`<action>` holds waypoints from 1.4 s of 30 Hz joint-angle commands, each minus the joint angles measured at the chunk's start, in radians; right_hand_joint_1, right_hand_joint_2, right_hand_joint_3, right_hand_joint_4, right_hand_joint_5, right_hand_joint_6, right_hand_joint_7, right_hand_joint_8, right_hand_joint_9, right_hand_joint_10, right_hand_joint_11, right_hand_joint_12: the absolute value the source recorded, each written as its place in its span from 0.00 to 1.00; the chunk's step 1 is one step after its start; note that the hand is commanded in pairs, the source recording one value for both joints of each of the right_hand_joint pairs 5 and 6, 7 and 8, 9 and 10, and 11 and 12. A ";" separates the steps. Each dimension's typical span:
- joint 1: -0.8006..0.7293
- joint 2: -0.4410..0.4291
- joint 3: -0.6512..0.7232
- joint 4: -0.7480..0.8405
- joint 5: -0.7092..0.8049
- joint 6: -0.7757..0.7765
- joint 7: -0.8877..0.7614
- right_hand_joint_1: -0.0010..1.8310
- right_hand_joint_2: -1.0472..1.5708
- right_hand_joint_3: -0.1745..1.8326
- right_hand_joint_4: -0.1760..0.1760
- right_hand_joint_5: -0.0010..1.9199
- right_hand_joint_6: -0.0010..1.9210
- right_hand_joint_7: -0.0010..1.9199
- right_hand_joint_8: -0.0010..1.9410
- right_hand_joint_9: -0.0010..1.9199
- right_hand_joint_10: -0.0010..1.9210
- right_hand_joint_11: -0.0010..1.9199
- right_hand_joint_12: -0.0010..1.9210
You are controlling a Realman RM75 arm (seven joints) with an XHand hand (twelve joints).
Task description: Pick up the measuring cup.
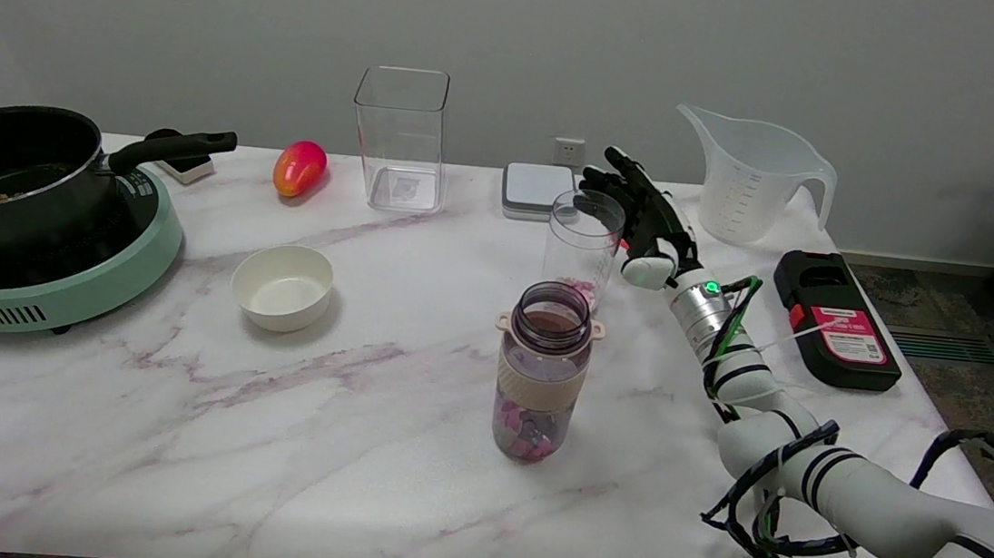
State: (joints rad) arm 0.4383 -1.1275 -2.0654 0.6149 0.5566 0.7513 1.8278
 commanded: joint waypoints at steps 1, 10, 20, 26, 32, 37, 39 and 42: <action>-0.022 -0.014 -0.003 0.000 -0.009 0.001 -0.002 0.73 0.04 0.55 0.50 0.10 0.10 0.23 0.22 0.23 0.23 0.27 0.27; -0.039 -0.014 -0.002 0.000 -0.009 0.004 -0.002 0.75 0.08 0.51 0.50 0.12 0.12 0.24 0.24 0.24 0.24 0.28 0.28; -0.040 -0.014 -0.003 0.001 -0.009 0.003 -0.004 0.78 0.16 0.50 0.50 0.14 0.14 0.26 0.26 0.25 0.25 0.31 0.31; -0.043 -0.014 -0.003 0.003 -0.009 0.002 -0.028 0.78 0.18 0.53 0.50 0.15 0.15 0.27 0.27 0.26 0.26 0.33 0.32; -0.044 -0.014 -0.006 0.003 -0.009 -0.001 -0.028 0.78 0.17 0.57 0.50 0.16 0.16 0.27 0.27 0.27 0.27 0.35 0.35; -0.042 -0.016 -0.006 0.003 -0.024 -0.003 -0.028 0.78 0.14 0.60 0.50 0.15 0.15 0.27 0.27 0.27 0.27 0.35 0.35; -0.041 -0.017 -0.006 0.003 -0.031 -0.004 -0.028 0.78 0.13 0.59 0.50 0.15 0.15 0.27 0.27 0.28 0.27 0.35 0.35; -0.040 -0.020 -0.006 0.001 -0.032 -0.006 -0.028 0.78 0.12 0.59 0.50 0.15 0.15 0.27 0.27 0.27 0.27 0.35 0.35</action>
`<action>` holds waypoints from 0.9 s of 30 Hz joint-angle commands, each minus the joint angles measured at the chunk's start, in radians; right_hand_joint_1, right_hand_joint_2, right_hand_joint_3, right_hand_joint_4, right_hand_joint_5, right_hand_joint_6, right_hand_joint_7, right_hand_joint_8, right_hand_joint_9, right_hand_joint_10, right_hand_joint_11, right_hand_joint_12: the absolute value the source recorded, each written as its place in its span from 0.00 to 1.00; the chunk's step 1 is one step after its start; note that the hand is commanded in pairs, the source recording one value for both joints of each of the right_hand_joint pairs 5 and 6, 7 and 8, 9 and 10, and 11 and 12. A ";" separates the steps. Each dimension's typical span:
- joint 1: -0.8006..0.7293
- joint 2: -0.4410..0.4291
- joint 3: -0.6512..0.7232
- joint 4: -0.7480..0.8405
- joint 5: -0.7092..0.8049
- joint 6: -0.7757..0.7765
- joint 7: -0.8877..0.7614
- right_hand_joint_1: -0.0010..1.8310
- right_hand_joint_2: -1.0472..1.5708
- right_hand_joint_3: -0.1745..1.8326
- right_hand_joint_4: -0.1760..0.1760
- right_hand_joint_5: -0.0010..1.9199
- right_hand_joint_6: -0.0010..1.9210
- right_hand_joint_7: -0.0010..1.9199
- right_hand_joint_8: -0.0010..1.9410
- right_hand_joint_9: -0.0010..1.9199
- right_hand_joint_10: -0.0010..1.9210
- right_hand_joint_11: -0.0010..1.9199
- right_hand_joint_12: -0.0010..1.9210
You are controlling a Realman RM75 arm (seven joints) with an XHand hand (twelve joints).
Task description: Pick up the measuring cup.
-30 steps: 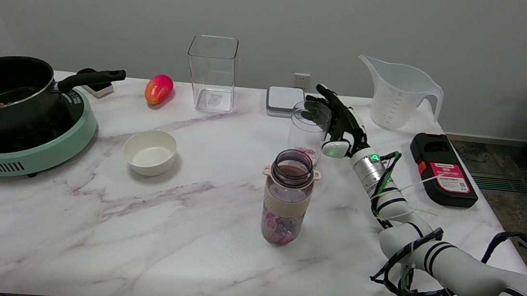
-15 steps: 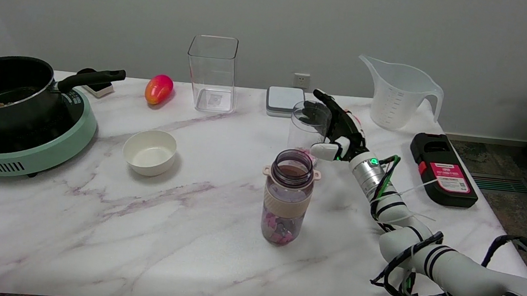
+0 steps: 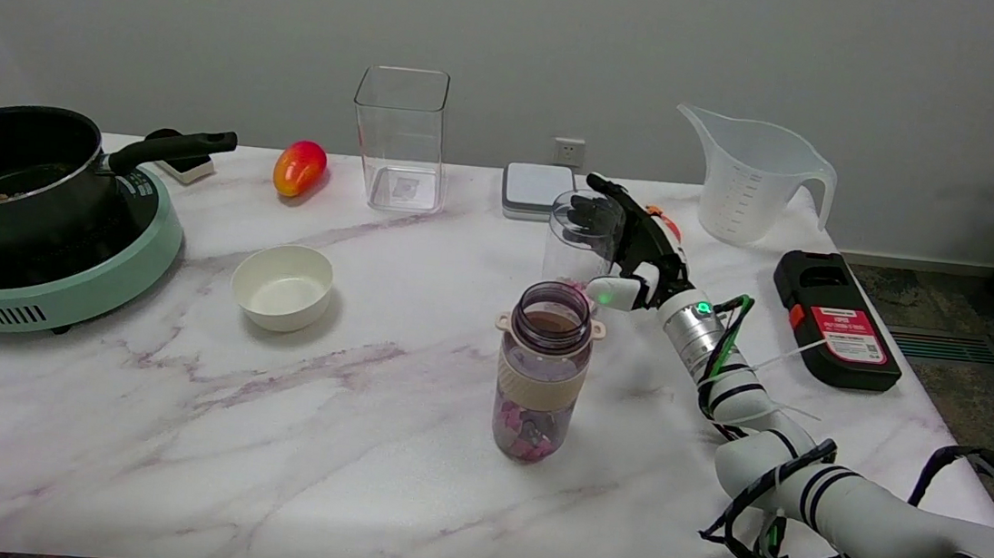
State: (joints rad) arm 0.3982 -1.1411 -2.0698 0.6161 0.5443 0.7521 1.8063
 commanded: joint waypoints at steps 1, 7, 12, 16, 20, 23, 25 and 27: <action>0.000 -0.006 -0.002 -0.001 -0.019 -0.007 -0.007 0.78 0.12 0.59 0.50 0.15 0.15 0.27 0.26 0.27 0.27 0.35 0.35; -0.001 -0.006 -0.002 0.001 -0.019 -0.012 -0.007 0.77 0.13 0.56 0.50 0.15 0.15 0.27 0.26 0.27 0.27 0.34 0.34; 0.002 -0.006 -0.002 0.000 -0.019 -0.014 -0.007 0.79 0.22 0.50 0.50 0.16 0.16 0.27 0.27 0.27 0.27 0.33 0.33; 0.004 -0.006 -0.002 -0.001 -0.019 -0.018 -0.007 0.80 0.30 0.48 0.50 0.18 0.18 0.31 0.30 0.34 0.34 0.36 0.36; 0.004 -0.006 0.000 0.000 -0.019 -0.025 -0.007 0.81 0.35 0.48 0.50 0.19 0.19 0.33 0.33 0.37 0.37 0.38 0.38; 0.005 -0.006 0.000 0.000 -0.019 -0.029 -0.007 0.82 0.38 0.47 0.50 0.20 0.20 0.35 0.34 0.39 0.39 0.39 0.39; 0.006 -0.006 0.001 -0.002 -0.019 -0.029 -0.007 0.82 0.40 0.47 0.50 0.21 0.21 0.35 0.35 0.41 0.41 0.40 0.40; 0.008 -0.006 0.001 -0.003 -0.019 -0.030 -0.007 0.82 0.41 0.46 0.50 0.22 0.21 0.36 0.36 0.41 0.41 0.40 0.40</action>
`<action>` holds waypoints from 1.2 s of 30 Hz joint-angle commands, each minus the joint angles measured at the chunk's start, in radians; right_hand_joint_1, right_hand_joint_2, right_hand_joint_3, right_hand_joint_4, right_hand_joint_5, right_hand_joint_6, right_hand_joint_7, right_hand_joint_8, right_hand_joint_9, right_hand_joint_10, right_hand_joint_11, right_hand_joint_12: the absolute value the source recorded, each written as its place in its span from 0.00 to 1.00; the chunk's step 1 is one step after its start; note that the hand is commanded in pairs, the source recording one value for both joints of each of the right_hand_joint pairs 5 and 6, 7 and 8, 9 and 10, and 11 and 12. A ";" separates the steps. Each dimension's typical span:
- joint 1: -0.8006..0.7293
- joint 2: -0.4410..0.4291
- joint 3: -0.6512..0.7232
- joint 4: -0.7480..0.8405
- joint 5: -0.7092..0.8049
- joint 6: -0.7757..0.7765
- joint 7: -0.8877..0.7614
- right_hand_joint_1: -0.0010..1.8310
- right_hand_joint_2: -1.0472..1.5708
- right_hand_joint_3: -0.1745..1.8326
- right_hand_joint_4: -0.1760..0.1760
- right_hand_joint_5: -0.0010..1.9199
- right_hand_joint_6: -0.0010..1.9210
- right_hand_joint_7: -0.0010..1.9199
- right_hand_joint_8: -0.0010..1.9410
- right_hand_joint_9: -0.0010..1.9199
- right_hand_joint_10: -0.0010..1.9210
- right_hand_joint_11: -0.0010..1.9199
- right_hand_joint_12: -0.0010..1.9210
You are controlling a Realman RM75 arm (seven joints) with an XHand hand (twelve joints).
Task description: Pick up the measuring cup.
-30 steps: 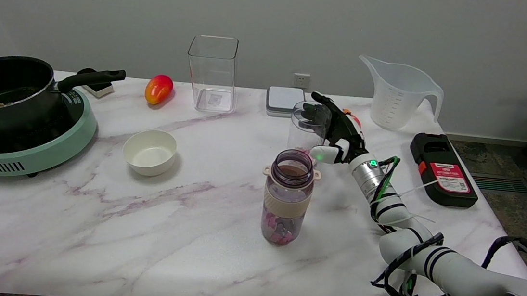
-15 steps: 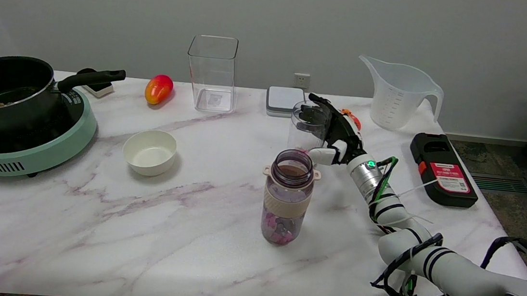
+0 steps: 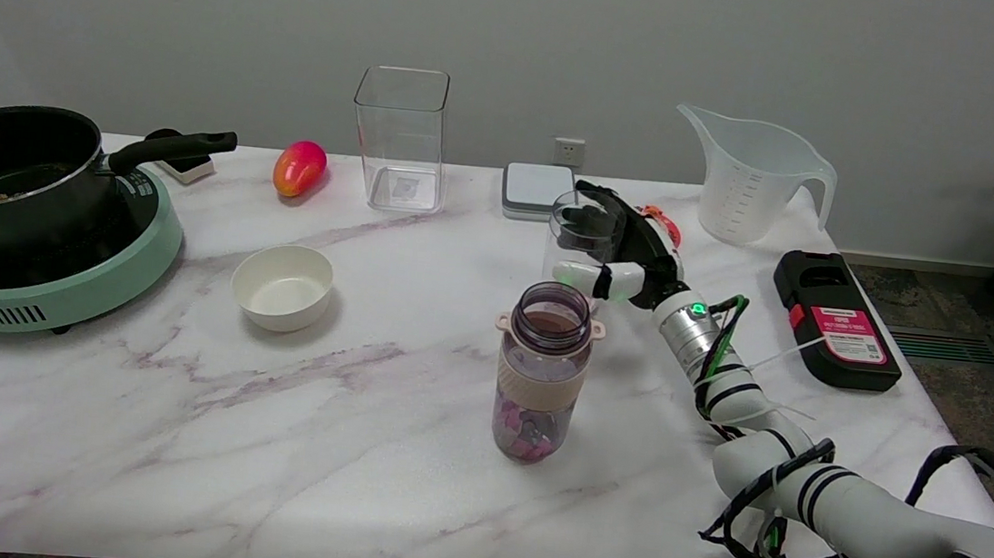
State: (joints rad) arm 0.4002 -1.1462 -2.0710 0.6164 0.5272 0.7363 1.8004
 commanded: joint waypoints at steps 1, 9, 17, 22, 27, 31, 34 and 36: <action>0.006 -0.001 0.001 -0.003 -0.002 -0.016 -0.001 0.83 0.42 0.46 0.50 0.22 0.22 0.36 0.36 0.41 0.41 0.41 0.41; 0.011 -0.001 0.002 -0.006 0.001 -0.023 -0.001 0.84 0.50 0.44 0.50 0.25 0.25 0.40 0.39 0.44 0.44 0.44 0.44; 0.012 -0.001 0.006 -0.007 0.005 -0.033 -0.001 0.84 0.56 0.40 0.50 0.29 0.29 0.44 0.44 0.47 0.47 0.45 0.45; 0.012 0.000 0.008 -0.007 0.006 -0.042 0.002 0.84 0.57 0.39 0.50 0.31 0.31 0.47 0.46 0.48 0.48 0.44 0.44; 0.012 0.002 0.009 -0.007 0.013 -0.045 0.006 0.84 0.59 0.38 0.50 0.31 0.31 0.49 0.49 0.48 0.48 0.40 0.40; 0.012 0.003 0.010 -0.007 0.019 -0.047 0.009 0.84 0.58 0.45 0.50 0.32 0.32 0.51 0.51 0.49 0.49 0.38 0.38; 0.012 0.003 0.011 -0.007 0.019 -0.045 0.010 0.84 0.59 0.53 0.50 0.37 0.37 0.55 0.54 0.51 0.51 0.41 0.41; 0.012 0.006 0.011 -0.007 0.019 -0.044 0.010 0.85 0.60 0.60 0.50 0.45 0.45 0.58 0.57 0.54 0.54 0.45 0.45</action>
State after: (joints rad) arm 0.4111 -1.1459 -2.0634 0.6105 0.5374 0.6991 1.8043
